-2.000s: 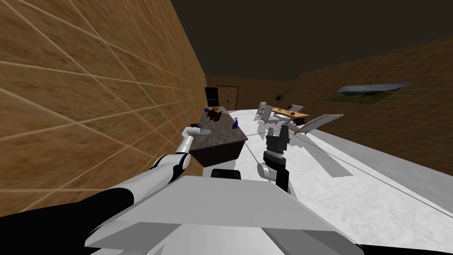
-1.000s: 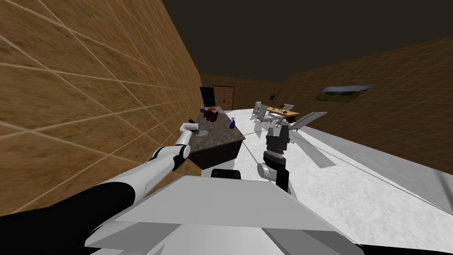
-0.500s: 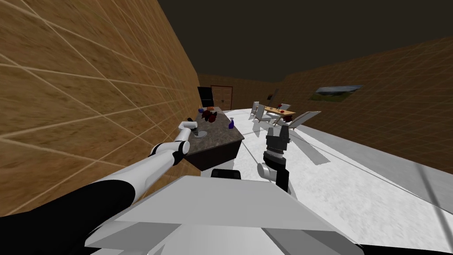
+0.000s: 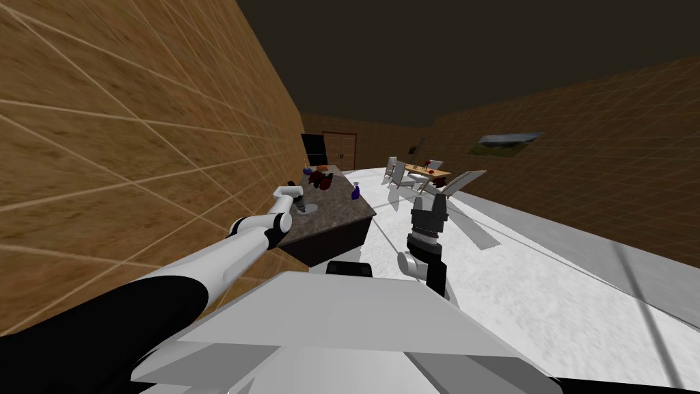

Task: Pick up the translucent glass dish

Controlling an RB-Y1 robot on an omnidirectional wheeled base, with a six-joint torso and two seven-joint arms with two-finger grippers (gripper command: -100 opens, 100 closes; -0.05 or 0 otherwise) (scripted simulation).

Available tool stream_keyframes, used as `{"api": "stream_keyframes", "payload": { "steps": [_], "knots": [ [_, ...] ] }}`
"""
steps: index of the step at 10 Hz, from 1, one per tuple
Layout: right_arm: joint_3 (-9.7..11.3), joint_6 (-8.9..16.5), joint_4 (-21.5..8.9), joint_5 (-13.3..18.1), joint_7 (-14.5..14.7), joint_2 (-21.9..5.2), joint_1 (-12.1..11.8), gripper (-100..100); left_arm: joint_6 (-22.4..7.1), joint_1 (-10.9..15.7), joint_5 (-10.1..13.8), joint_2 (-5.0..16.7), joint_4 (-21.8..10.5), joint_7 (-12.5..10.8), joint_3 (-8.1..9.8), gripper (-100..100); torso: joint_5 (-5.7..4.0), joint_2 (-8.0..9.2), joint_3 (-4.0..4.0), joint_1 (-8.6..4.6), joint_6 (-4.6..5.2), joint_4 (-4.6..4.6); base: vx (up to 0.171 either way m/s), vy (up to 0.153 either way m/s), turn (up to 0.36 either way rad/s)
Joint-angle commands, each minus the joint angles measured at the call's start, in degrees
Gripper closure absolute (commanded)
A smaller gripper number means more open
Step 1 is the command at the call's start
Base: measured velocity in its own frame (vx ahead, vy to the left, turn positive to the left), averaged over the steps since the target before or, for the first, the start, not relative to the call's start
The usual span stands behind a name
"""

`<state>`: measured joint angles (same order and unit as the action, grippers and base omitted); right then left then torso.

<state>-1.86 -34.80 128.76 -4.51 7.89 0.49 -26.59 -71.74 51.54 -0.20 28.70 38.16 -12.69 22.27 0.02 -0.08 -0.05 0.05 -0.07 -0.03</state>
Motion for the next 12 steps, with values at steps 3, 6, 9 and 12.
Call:
{"api": "stream_keyframes", "payload": {
  "steps": [3,6,9,12],
  "knots": [
    [0.00,0.00,0.00,0.00,0.00,0.00,0.00,0,-3.58,2.33,0.10,0.97,-4.37,-0.76,1.30,-100,0.01,0.04,0.02,0.01,-0.03,0.00,0.016,0.010,-0.031],
    [0.00,0.00,0.00,0.00,0.00,0.00,-0.01,0,-7.45,4.23,0.34,1.89,-8.83,-1.45,2.85,-100,0.02,-0.01,-0.01,0.04,-0.03,-0.01,0.031,0.017,-0.067],
    [0.00,0.00,0.00,0.00,0.00,0.00,0.00,0,-9.02,4.88,0.46,2.24,-10.57,-1.74,3.50,-100,0.01,0.01,0.00,0.02,-0.02,0.00,0.020,0.012,-0.035],
    [0.00,0.00,0.00,0.00,0.00,0.00,0.00,0,-12.26,5.63,0.75,2.87,-14.36,-2.33,4.87,-100,0.01,0.01,0.00,0.01,-0.02,0.00,0.022,0.013,-0.048]
  ]
}}
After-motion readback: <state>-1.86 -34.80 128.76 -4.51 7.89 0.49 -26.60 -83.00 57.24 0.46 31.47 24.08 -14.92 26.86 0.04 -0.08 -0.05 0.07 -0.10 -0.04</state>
